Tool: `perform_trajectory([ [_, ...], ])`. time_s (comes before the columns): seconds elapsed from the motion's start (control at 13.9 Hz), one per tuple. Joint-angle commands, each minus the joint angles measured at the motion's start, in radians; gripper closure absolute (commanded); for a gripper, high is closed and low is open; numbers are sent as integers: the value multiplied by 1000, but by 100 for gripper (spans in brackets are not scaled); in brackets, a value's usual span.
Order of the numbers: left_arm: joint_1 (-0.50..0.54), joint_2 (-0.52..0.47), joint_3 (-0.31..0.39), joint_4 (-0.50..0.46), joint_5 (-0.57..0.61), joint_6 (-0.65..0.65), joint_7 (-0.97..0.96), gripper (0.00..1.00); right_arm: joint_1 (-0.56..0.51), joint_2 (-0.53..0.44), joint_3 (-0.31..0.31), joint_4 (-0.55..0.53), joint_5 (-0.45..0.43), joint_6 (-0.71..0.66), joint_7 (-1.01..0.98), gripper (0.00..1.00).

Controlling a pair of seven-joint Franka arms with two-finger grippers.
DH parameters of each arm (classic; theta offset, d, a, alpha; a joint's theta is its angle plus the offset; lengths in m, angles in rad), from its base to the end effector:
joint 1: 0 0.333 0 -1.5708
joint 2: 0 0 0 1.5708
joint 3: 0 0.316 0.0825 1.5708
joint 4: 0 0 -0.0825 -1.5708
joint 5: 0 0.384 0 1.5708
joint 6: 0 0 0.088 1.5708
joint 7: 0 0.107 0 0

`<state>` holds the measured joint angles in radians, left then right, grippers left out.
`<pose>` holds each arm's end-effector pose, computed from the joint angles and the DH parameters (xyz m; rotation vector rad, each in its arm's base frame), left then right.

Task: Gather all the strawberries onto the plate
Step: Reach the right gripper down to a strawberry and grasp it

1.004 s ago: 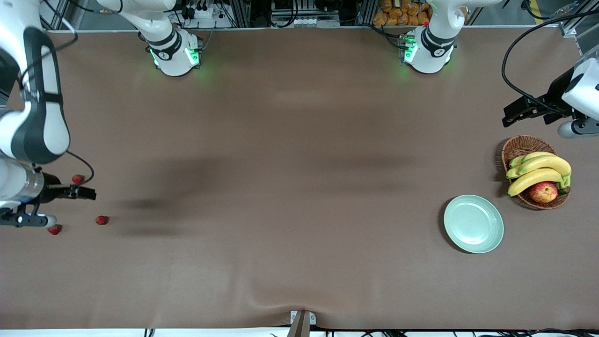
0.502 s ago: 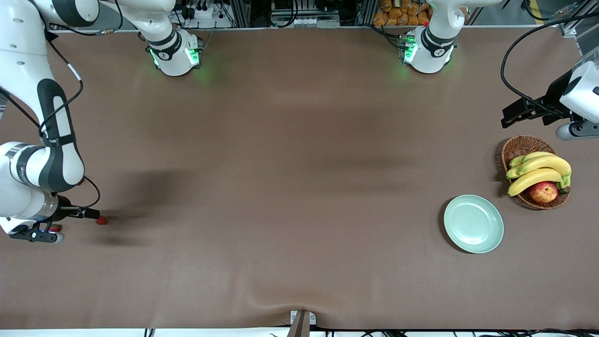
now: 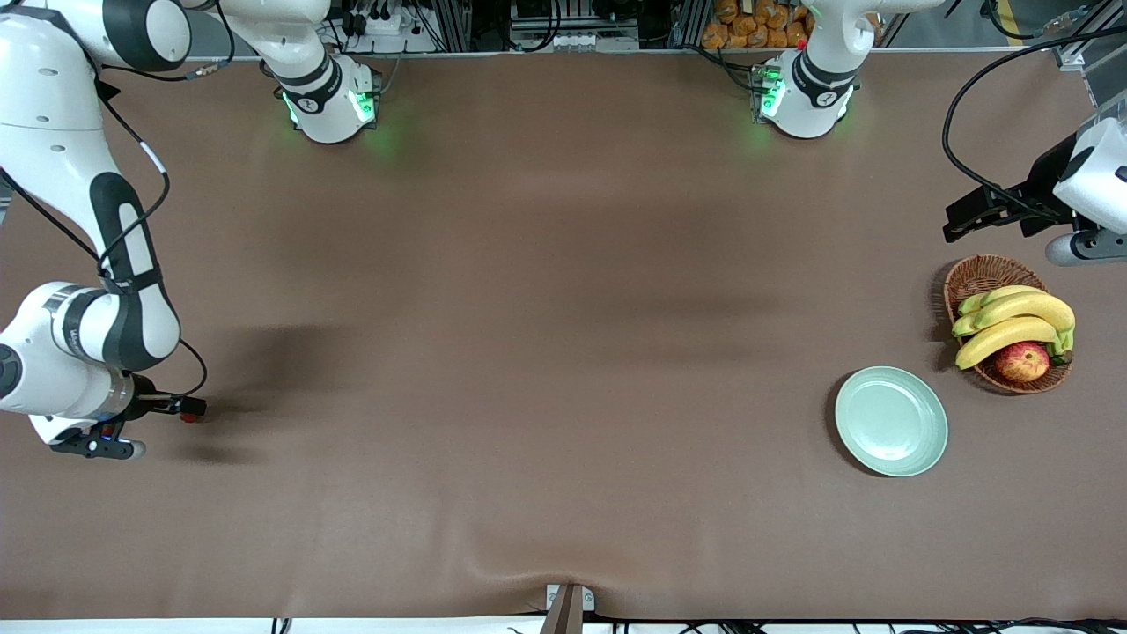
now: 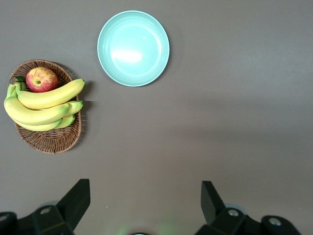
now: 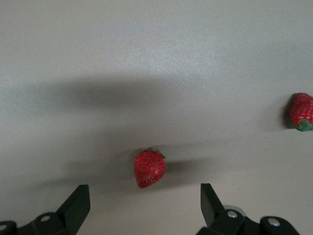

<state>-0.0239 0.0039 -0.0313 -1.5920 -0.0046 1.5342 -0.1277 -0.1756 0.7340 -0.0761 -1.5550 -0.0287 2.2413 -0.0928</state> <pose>0.5501 -0.0309 0.6093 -3.1371 -0.1137 0.0971 0.6790 -0.1677 0.2119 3.0701 -0.1878 -0.0891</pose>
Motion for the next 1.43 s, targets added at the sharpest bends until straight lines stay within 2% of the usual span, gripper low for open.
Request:
perform_trajectory([
  [0.0, 6, 2, 1, 6, -23, -2, 8, 0, -13, 33, 7, 23, 0, 32, -40, 0],
  [0.29, 7, 4, 1, 3, -25, -2, 10, 0, -19, 47, 7, 23, 10, 41, -91, 0],
  [0.57, 7, 7, 1, 6, -23, -2, 10, 0, -25, 59, 7, 23, 93, 55, -99, 0],
  [1.0, 13, 10, 1, 6, -25, -2, 10, 0, -27, 74, 7, 23, 92, 95, -100, 2],
  [1.15, 13, 8, 1, 7, -25, -2, 11, 0, -27, 74, 7, 23, 92, 95, -102, 65],
  [1.22, 12, 10, 1, 7, -25, -2, 11, 0, -27, 74, 7, 23, 92, 93, -102, 88],
  [1.29, 10, 10, 1, 7, -25, 0, 11, 0, -30, 73, 7, 23, 92, 92, -102, 100],
  [1.36, 10, 10, 1, 7, -25, 0, 11, 0, -31, 73, 7, 23, 92, 90, -102, 100],
])
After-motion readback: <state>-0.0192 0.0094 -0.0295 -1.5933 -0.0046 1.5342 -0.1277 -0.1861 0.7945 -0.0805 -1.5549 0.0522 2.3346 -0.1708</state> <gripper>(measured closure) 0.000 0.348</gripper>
